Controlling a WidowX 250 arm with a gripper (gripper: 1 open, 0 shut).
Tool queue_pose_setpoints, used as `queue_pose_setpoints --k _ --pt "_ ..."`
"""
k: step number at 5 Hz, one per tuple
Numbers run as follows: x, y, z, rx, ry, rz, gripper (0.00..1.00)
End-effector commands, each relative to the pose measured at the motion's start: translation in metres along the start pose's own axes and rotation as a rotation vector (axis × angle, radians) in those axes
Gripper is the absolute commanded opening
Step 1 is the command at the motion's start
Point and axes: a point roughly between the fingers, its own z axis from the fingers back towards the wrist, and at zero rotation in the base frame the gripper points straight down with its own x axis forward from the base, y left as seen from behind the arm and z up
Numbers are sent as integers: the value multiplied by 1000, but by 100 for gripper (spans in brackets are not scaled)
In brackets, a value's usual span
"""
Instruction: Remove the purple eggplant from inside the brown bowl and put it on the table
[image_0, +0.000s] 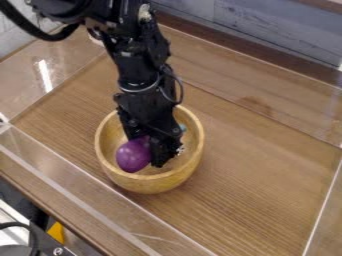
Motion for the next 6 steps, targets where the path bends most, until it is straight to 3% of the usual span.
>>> queue_pose_setpoints --k 1,2,4,6 --pt "16 -7 4 9 -37 -38 0" --pt "22 -16 1 4 -35 -71 0" --pt "12 -19 2 5 -38 -39 0" --pt "17 -28 6 0 -36 -68 0"
